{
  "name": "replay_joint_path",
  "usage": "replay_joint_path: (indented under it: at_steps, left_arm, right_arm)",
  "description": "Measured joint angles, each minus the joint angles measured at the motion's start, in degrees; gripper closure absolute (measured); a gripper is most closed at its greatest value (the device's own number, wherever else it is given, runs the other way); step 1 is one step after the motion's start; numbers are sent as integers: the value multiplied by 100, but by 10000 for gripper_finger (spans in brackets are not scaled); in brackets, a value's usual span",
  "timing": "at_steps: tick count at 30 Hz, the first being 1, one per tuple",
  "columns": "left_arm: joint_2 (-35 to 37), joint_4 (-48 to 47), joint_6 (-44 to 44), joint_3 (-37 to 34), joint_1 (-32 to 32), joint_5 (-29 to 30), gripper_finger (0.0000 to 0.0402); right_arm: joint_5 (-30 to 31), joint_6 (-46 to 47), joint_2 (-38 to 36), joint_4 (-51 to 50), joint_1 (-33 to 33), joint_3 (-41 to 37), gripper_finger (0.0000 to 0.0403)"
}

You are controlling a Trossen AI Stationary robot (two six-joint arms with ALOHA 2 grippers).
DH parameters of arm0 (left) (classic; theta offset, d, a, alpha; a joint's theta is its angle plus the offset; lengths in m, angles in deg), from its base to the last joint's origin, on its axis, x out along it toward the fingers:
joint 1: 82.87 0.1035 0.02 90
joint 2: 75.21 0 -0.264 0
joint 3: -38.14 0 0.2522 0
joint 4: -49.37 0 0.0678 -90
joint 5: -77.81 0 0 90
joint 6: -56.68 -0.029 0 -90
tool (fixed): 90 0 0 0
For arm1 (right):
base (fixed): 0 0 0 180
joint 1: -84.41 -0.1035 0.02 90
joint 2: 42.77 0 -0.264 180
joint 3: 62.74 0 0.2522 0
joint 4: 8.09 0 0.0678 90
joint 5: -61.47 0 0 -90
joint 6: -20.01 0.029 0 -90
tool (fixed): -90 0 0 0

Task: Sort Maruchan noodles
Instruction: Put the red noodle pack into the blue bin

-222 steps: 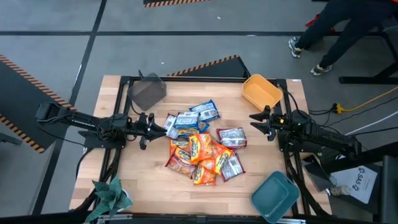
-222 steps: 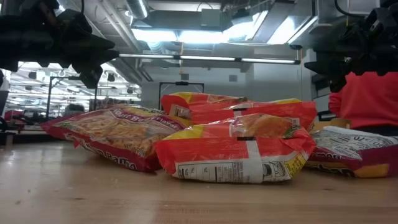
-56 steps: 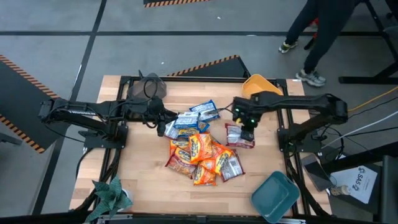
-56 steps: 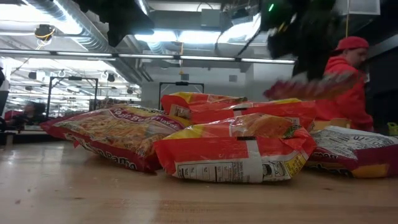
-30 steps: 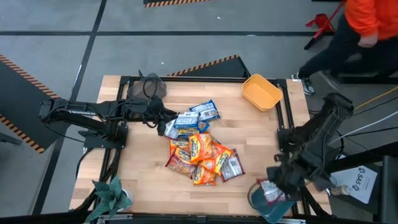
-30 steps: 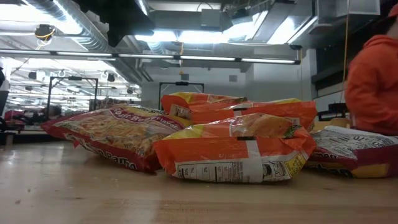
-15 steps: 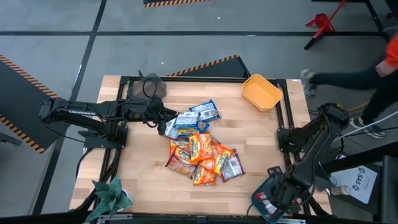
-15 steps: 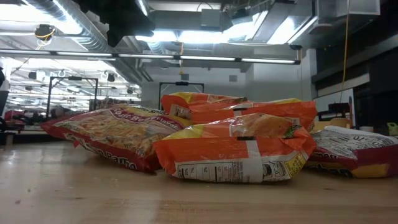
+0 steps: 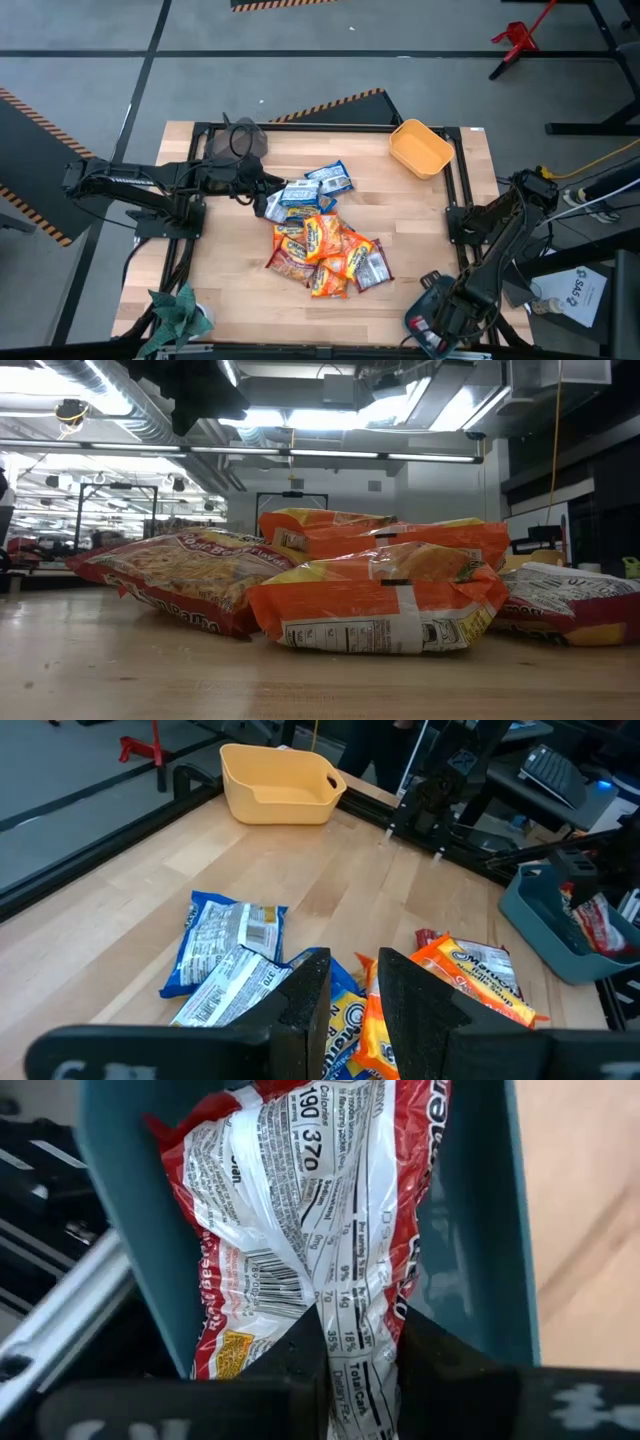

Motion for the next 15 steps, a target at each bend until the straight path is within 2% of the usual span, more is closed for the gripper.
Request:
replay_joint_path:
  at_steps: [11,15]
  left_arm:
    - [0,1,-21,0,1,2,319]
    - [0,1,-21,0,0,2,319]
  right_arm:
    - [-9,-136,0,320,0,0,338]
    - [-3,-129,0,324,0,0,313]
